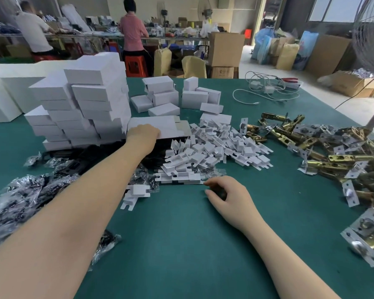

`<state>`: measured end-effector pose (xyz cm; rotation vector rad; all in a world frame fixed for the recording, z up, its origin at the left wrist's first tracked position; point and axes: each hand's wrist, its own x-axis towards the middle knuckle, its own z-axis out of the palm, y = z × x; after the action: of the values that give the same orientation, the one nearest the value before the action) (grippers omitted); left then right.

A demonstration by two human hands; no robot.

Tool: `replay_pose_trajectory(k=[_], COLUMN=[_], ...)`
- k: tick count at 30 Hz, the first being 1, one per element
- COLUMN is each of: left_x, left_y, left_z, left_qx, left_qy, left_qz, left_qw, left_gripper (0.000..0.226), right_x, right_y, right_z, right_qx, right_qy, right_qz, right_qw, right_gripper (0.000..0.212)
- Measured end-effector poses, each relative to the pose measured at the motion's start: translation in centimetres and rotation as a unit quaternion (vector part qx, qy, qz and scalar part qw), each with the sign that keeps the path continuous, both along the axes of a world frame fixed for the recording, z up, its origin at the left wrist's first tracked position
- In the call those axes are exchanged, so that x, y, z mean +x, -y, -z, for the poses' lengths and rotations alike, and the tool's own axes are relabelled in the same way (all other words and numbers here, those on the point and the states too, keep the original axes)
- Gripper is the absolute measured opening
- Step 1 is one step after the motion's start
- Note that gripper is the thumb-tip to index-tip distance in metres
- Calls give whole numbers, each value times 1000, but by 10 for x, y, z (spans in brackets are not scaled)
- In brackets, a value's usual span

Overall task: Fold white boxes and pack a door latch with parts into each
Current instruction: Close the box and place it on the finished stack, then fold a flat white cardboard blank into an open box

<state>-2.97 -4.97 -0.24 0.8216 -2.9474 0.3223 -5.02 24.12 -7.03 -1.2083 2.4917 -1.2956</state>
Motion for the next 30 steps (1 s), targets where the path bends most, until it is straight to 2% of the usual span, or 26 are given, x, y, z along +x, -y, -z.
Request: replay_pose_trajectory(k=[1, 3, 6, 8, 9, 10, 12, 14, 15, 16, 19, 21, 23, 25, 26, 28, 30], left_x=[1, 3, 6, 7, 7, 9, 10, 14, 17, 20, 31, 38, 45, 52, 54, 57, 61], left_y=[0, 0, -3, -8, -14, -23, -46, -76, -93, -108, -145, -154, -153, -147, -144, -142, -142], left_z=[2, 3, 0, -9, -14, -22, -31, -29, -22, -12, 21, 36, 43, 45, 46, 50, 53], left_qx=[13, 8, -80, -88, -33, 63, 295, 509, 597, 650, 672, 706, 754, 778, 782, 760, 702], left_qy=[-10, -27, -80, -206, -306, -415, -566, -582, -551, -516, -473, -459, -414, -371, -368, -393, -414], left_qz=[7, 14, 28, 30, 34, 37, 54, 35, 14, -1, 0, 25, 80, 106, 110, 104, 97], left_qw=[1000, 999, 993, 974, 951, 907, 768, 633, 582, 558, 569, 539, 504, 495, 491, 506, 571], left_gripper=[21, 35, 46, 42, 38, 34, 28, 33, 37, 40, 33, 25, 23, 51, 58, 52, 55], right_x=[0, 0, 0, 0, 0, 0, 1, 2, 2, 3, 7, 14, 19, 19, 18, 18, 18], right_y=[0, 0, 0, 0, 0, 0, 0, 1, 1, 1, -4, -7, -6, -4, -3, -2, -1], right_z=[0, 0, -1, -2, -2, -2, -3, -5, -7, -8, -11, -12, -14, -13, -12, -11, -9], right_qx=[-1, -2, -2, -1, 0, 2, 1, -23, -47, -73, -109, -90, -54, -45, -50, -80, -138], right_qy=[-2, -4, 0, 3, 3, 4, 8, 34, 59, 87, 116, 69, -5, -47, -55, -44, 10], right_qz=[0, 0, 1, 3, 4, 5, 6, 19, 29, 38, 29, 2, -18, -28, -23, -2, 35], right_qw=[1000, 1000, 1000, 1000, 1000, 1000, 1000, 999, 997, 993, 987, 994, 998, 997, 997, 996, 990], right_gripper=[20, 20, 22, 24, 23, 22, 20, 20, 24, 35, 74, 83, 75, 62, 57, 51, 61])
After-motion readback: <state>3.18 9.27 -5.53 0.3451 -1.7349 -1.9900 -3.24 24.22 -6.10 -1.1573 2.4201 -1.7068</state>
